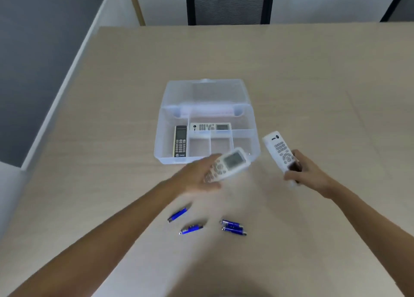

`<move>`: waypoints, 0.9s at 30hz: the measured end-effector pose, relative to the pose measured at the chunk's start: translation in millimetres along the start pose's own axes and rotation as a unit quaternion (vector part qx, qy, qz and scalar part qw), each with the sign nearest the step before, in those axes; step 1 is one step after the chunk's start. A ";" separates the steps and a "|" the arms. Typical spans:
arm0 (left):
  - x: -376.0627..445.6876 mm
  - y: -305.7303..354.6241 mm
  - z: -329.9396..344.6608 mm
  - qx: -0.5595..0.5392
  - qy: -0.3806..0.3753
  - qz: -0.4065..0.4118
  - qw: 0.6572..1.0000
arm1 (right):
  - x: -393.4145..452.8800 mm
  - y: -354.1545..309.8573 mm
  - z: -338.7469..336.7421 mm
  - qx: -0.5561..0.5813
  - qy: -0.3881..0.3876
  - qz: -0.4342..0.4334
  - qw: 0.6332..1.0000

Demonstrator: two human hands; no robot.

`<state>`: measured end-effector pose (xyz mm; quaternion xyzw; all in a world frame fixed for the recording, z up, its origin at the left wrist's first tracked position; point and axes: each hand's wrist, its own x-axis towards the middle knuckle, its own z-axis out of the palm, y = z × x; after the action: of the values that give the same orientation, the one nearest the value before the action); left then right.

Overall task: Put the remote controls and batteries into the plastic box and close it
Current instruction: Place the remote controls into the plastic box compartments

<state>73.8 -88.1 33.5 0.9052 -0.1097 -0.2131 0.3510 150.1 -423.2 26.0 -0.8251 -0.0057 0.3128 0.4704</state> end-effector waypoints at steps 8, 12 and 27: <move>157.5 -43.0 -97.7 0.177 0.047 -0.066 0.981 | 73.2 -69.5 -19.0 0.002 0.111 -0.091 0.990; 181.8 -74.3 -88.1 0.241 -0.018 -0.061 0.968 | 106.6 -82.3 -4.0 -0.033 0.099 -0.109 0.988; 125.4 -117.8 -61.8 0.241 0.354 -0.148 0.892 | 216.3 -121.3 61.9 -0.368 0.035 -0.163 0.915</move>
<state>219.1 -9.5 -44.6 0.9832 0.1094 0.1045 0.1021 326.3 -242.0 -12.3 -0.9379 -0.2385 0.1780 0.1782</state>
